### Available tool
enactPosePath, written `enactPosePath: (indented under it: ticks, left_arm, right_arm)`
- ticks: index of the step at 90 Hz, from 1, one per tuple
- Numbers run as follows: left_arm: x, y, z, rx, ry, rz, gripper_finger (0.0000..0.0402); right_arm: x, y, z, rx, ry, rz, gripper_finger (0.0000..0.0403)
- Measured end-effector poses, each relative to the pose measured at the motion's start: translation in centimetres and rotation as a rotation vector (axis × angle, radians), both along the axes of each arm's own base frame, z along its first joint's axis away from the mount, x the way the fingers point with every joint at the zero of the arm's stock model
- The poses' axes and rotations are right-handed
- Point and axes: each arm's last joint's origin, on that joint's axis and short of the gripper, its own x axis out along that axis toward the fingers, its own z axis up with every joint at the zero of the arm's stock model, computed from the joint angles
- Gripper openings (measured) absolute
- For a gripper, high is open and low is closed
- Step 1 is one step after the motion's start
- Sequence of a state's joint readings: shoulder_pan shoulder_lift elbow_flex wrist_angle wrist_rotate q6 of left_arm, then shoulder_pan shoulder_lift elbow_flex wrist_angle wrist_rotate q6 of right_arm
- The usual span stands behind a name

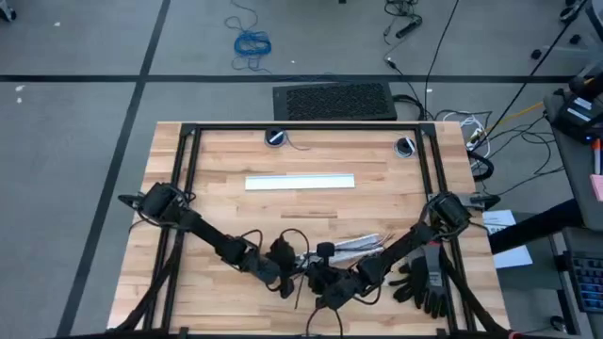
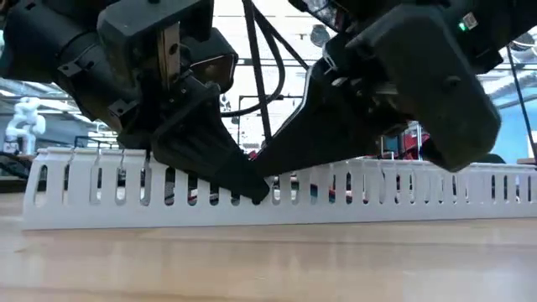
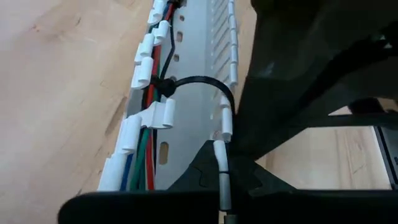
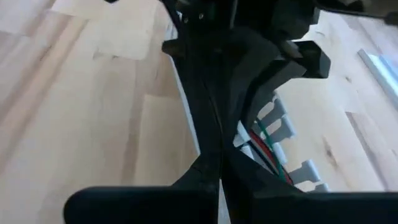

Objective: Ziptie cables
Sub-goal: Put the ziptied cables into the cable duct

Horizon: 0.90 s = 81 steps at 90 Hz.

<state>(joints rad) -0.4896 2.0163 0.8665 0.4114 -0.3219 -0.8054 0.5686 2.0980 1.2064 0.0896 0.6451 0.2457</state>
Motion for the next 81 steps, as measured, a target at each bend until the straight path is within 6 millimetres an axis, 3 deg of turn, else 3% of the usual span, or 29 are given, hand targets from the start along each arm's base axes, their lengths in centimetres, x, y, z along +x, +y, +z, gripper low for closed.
enactPosePath:
  ticks: [36, 81]
  left_arm:
    - [0.0, 0.0, 0.0, -0.003, 0.004, -0.007, 0.0000]
    - [0.0, -0.1, 0.0, -0.013, 0.005, -0.018, 0.0000]
  right_arm:
    - [-0.6, 0.3, -1.9, 0.010, 0.069, -0.003, 0.0000]
    - [-1.1, 1.0, -1.7, -0.063, 0.041, -0.012, 0.0000]
